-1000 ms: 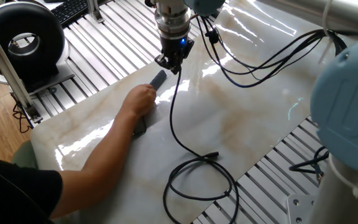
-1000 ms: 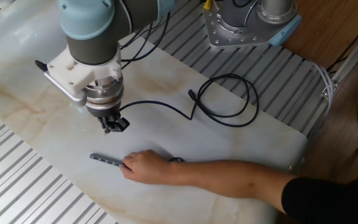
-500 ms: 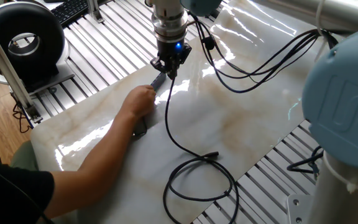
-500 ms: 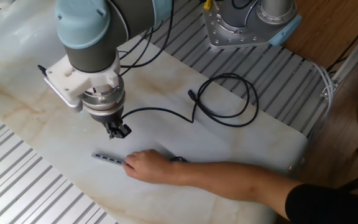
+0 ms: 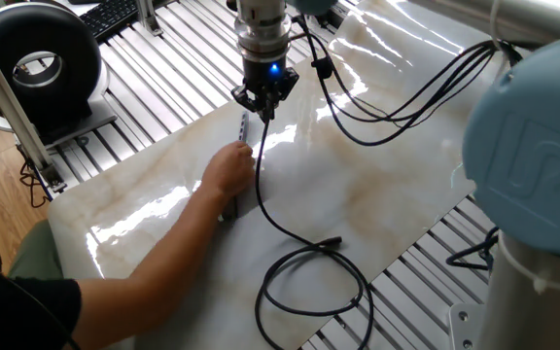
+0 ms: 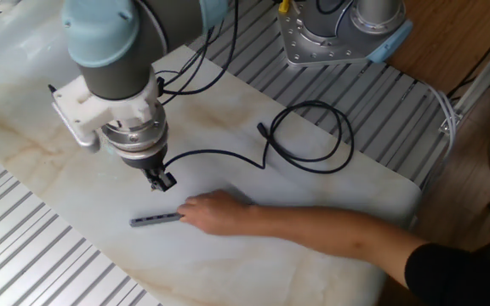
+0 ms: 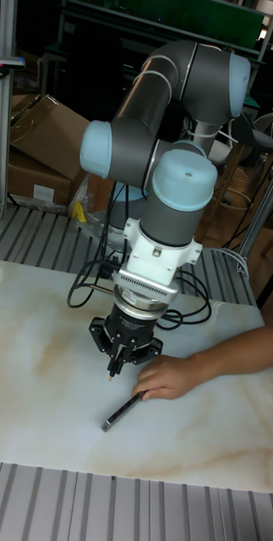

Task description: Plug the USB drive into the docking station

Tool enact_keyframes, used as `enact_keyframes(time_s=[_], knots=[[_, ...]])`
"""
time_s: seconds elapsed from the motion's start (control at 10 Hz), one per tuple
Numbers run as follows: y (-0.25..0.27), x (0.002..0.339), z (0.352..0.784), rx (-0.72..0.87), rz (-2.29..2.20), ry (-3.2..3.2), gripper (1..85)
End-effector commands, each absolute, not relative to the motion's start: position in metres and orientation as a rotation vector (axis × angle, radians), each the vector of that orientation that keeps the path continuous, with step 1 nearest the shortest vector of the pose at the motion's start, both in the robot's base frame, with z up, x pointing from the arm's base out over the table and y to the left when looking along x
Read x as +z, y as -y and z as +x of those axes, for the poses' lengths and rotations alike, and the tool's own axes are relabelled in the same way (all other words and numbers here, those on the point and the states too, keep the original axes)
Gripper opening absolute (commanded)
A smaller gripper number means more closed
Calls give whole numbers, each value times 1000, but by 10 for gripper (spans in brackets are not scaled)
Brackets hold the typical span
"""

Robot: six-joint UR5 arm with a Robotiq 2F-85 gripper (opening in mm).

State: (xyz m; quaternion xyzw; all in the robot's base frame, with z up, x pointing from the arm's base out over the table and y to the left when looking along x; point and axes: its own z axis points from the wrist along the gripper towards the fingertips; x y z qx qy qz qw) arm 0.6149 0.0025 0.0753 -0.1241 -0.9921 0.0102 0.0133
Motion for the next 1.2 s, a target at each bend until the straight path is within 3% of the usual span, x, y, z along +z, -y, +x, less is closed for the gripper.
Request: enact_keyframes(time_s=[0.0,0.9,1.1], knots=[[-3,77,616,-36,-461,3042,13],[-38,78,639,-345,-787,2928,13],[-42,79,641,-352,-812,2925,13]])
